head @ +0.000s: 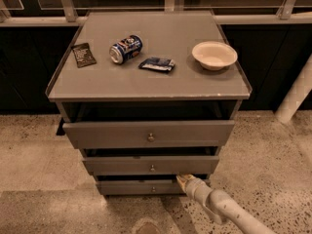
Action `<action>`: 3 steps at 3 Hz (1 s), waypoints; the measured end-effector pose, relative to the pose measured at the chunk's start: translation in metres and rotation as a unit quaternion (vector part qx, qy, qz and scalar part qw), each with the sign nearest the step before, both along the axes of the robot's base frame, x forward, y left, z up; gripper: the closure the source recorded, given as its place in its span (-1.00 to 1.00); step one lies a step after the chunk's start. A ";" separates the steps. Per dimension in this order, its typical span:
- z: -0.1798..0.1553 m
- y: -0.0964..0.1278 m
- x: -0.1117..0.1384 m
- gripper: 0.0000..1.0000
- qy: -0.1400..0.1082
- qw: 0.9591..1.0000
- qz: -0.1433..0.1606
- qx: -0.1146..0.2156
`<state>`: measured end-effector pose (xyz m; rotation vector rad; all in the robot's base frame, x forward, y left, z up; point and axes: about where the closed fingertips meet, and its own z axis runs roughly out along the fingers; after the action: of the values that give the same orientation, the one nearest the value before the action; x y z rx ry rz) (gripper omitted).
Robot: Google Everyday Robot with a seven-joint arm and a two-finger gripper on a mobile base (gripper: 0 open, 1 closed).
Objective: Open bottom drawer
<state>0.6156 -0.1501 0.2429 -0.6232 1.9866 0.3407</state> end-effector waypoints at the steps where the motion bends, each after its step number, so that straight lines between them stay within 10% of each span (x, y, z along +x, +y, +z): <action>1: 0.000 -0.004 0.003 1.00 -0.002 1.000 -0.004 -0.001; 3: -0.016 -0.009 0.014 1.00 0.004 1.000 -0.027 -0.005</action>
Offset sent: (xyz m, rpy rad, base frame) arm 0.0098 -0.0089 -0.0123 -0.0085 0.0113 -0.0447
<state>0.6291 -0.1587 0.2273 -0.5738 2.0105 0.3000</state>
